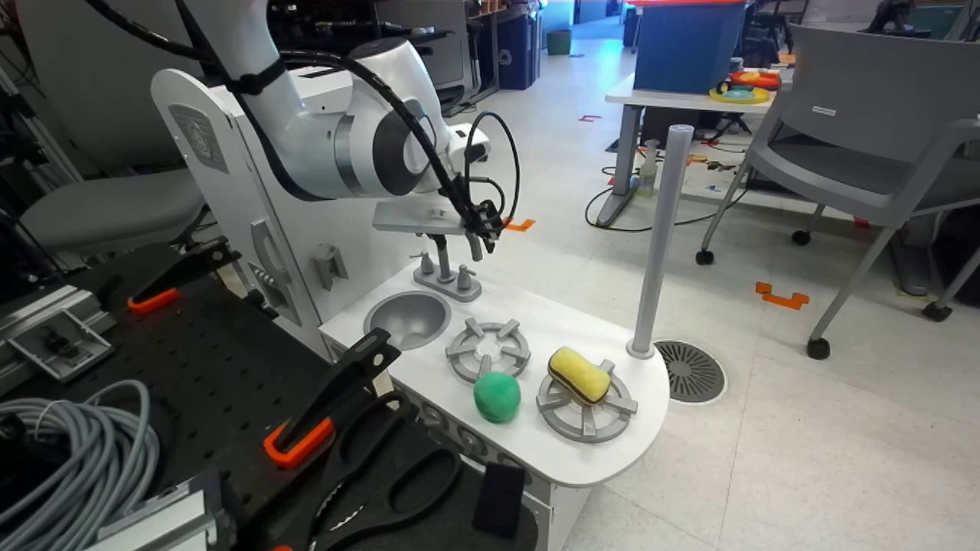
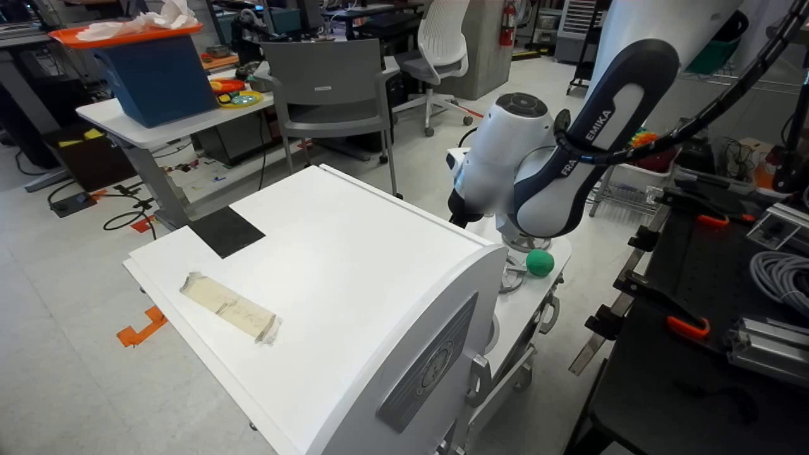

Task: Move the faucet of the sink slightly to the left.

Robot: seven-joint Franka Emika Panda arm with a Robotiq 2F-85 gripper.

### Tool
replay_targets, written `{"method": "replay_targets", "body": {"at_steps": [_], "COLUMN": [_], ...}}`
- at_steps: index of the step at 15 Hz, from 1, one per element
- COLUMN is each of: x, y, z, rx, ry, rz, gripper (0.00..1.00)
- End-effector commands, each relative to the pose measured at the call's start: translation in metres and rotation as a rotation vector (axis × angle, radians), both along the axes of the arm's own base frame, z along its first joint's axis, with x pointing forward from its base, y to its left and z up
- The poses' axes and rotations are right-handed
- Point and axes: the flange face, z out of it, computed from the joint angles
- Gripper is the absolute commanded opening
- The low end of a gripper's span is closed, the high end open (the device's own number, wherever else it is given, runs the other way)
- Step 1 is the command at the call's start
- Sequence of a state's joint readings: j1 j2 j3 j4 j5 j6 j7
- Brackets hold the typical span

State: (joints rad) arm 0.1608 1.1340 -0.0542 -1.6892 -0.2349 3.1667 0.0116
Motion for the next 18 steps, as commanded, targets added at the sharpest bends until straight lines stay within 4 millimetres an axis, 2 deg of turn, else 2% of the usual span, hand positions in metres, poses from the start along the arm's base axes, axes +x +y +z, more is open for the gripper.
{"method": "replay_targets", "body": {"at_steps": [1, 6, 10, 13, 16, 18], "x": [0.015, 0.016, 0.019, 0.014, -0.003, -0.016], "y": [0.017, 0.048, 0.045, 0.039, 0.032, 0.036], "z": [-0.002, -0.001, -0.007, -0.016, -0.026, -0.036], "rx": [0.013, 0.05, 0.031, 0.014, -0.01, -0.003], "ry": [-0.078, -0.093, -0.079, -0.022, 0.073, 0.138], "rz": [0.094, 0.172, 0.171, 0.132, 0.109, 0.104], "gripper": [1.0, 1.0, 1.0, 1.0, 1.0, 1.0]}}
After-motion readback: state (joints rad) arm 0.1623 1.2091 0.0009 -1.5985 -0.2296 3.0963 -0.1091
